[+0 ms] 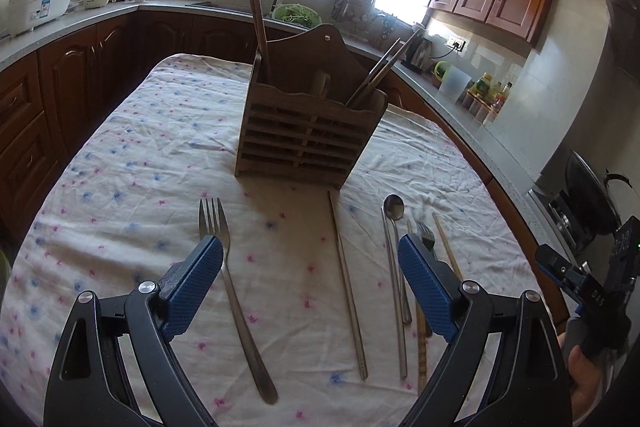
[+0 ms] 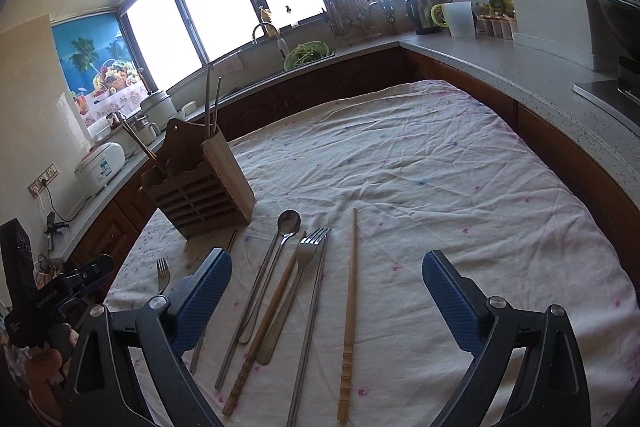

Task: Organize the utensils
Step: 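Withdraw both tools from the holder back over the utensils, then close the left tool on a steel chopstick while the right tool closes on a wooden chopstick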

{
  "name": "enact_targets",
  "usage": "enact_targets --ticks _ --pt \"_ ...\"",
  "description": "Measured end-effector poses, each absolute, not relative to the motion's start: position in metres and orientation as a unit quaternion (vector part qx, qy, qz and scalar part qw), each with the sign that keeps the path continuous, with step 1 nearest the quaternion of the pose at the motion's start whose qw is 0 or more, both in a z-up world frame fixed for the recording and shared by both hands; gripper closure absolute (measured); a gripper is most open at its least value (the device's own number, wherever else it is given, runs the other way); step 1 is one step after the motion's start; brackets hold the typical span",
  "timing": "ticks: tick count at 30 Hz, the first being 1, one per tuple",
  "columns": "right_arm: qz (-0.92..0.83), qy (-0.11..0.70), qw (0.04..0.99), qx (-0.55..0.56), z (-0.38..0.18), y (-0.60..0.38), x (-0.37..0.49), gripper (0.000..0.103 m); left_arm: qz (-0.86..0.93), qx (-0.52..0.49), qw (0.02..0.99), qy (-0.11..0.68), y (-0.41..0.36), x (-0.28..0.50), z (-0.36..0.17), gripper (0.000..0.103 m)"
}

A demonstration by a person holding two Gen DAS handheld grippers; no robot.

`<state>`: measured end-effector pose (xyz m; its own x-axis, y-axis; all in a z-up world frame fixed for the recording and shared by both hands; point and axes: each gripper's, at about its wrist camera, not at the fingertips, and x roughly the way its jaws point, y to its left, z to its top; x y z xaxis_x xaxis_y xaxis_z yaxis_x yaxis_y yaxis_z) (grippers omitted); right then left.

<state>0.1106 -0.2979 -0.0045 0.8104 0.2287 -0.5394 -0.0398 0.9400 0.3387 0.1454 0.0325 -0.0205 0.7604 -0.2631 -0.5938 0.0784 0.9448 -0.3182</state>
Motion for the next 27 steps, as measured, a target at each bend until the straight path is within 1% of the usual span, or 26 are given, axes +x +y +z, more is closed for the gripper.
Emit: enact_targets --ticks 12,16,17,21,25,27 --pt "0.065 0.317 0.937 0.130 -0.018 -0.293 0.113 0.006 -0.094 -0.120 0.922 0.357 0.022 0.152 -0.033 0.012" --pt "0.062 0.321 0.936 0.127 -0.018 -0.292 0.118 0.011 -0.097 -0.114 0.919 0.364 0.017 0.159 -0.036 0.012" --pt "0.063 0.324 0.935 0.127 -0.019 -0.293 0.120 0.013 -0.098 -0.113 0.918 0.367 0.016 0.162 -0.036 0.012" --pt "0.065 0.340 0.930 0.121 -0.024 -0.291 0.131 0.031 -0.103 -0.104 0.913 0.380 0.009 0.174 -0.039 0.012" --pt "0.074 0.357 0.924 0.115 -0.029 -0.287 0.148 0.038 -0.115 -0.087 0.905 0.400 -0.001 0.195 -0.043 0.012" --pt "0.078 0.365 0.921 0.114 -0.032 -0.286 0.158 0.043 -0.121 -0.077 0.902 0.407 -0.007 0.205 -0.045 0.017"
